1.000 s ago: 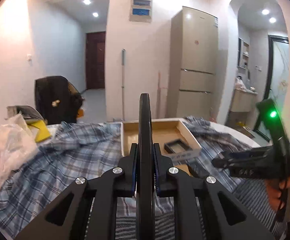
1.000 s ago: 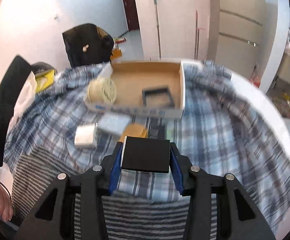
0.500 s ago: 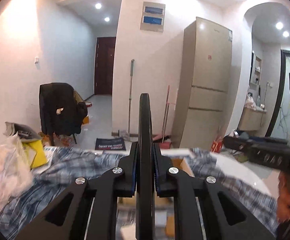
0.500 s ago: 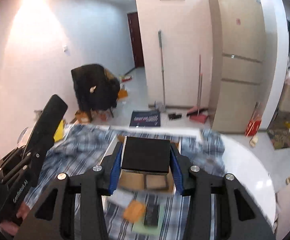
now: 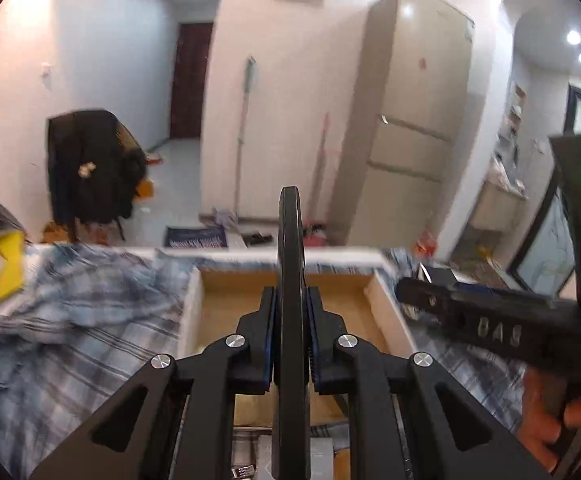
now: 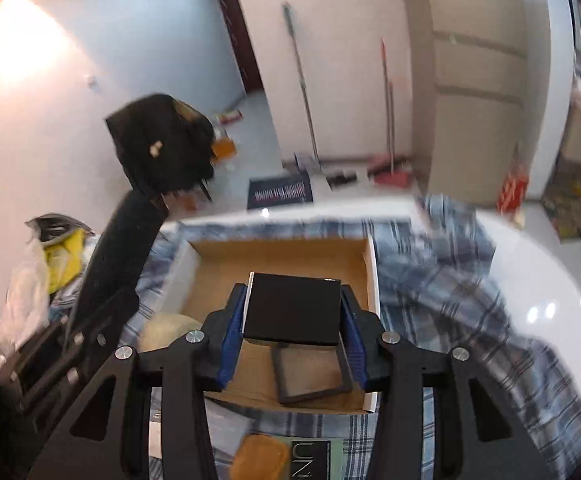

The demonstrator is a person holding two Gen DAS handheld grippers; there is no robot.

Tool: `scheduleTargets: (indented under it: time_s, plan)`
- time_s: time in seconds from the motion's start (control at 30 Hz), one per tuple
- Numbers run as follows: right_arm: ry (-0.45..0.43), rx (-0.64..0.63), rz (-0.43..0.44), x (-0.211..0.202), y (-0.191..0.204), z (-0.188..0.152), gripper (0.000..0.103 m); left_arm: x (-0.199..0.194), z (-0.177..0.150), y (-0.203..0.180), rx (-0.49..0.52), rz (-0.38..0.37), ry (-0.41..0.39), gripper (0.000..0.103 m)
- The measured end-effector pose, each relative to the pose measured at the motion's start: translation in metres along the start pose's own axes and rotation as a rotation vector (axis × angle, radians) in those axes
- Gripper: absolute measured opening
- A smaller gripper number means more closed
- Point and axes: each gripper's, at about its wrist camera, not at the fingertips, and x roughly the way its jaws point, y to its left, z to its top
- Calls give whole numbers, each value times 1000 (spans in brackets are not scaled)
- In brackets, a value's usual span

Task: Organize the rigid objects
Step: 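Carry the remote and black square box over the cardboard box with both grippers, then lower the remote and black square box into the box and open both grippers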

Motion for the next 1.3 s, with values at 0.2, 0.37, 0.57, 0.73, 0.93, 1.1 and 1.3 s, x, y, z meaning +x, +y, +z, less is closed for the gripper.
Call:
scheduleTargets:
  time_s: [0.2,0.37,0.57,0.73,0.93,1.1,1.3]
  plan:
    - [100,38,-25,44,-22,-15,43,39,-16,-3,3,-15,100,15]
    - [156,52,-24,63,-31,-22,43,54,-25,-8,9,-17,135,15]
    - [159,69,-23,64,-37,-21,43,69,-33,-10,6,10,160,15]
    - [153,68,-25,60,-35,-19,43,75,-38,-20,57,47,151,15]
    - [165,76,-22,63,-37,-20,43,74,-41,-22,92,52,128,15]
    - [159,71,-17,61,-37,-19,43,70,-38,-17,58,18,112,25]
    - [140,66,-27,55,-38,-18,43,28,-32,-14,62,69,-141,86]
